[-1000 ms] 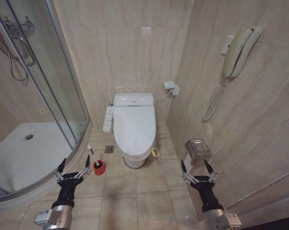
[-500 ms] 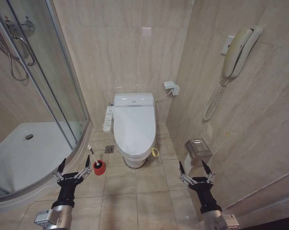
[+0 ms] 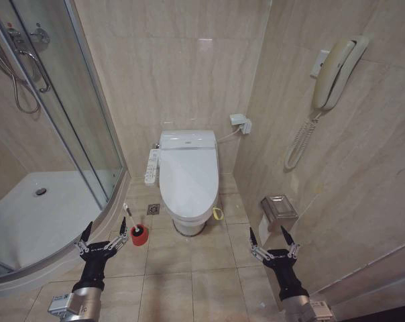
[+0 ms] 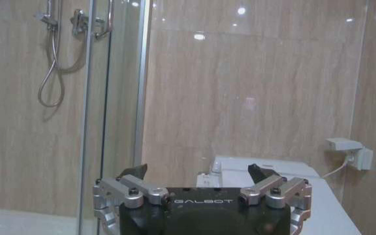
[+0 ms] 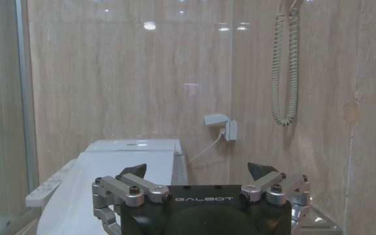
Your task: Open the toilet lid, clean the toilet bowl with a toilet brush, close the toilet lid, and flush.
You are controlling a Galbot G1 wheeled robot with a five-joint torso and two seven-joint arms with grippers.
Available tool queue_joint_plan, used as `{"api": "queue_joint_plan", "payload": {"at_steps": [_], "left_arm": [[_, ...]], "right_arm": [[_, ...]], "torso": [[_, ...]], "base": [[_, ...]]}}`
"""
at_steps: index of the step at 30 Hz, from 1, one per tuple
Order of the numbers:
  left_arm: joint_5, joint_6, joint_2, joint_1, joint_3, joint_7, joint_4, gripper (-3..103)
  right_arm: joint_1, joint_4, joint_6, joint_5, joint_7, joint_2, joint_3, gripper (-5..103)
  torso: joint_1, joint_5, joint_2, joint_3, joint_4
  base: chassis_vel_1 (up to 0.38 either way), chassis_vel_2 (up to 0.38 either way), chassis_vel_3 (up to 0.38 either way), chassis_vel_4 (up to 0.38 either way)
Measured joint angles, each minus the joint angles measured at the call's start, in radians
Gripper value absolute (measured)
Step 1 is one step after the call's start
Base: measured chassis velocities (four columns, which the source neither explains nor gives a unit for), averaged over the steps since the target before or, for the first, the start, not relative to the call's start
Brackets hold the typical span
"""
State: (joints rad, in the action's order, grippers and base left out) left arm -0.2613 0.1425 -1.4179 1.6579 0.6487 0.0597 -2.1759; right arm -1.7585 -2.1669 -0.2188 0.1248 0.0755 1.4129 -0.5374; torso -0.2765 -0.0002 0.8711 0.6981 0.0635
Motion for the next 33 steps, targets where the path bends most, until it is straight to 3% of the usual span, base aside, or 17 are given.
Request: {"api": "queue_joint_plan", "payload": {"at_steps": [33], "left_arm": [[0.000,0.000,0.000,0.000,0.000,0.000,0.000,100]], "right_arm": [[0.006,0.013,-0.011,0.028,-0.005,-0.008,0.003,100]], "torso": [[0.000,0.0000,0.000,0.000,-0.0001]], "base": [[-0.081,0.082,0.080,-0.093]]}}
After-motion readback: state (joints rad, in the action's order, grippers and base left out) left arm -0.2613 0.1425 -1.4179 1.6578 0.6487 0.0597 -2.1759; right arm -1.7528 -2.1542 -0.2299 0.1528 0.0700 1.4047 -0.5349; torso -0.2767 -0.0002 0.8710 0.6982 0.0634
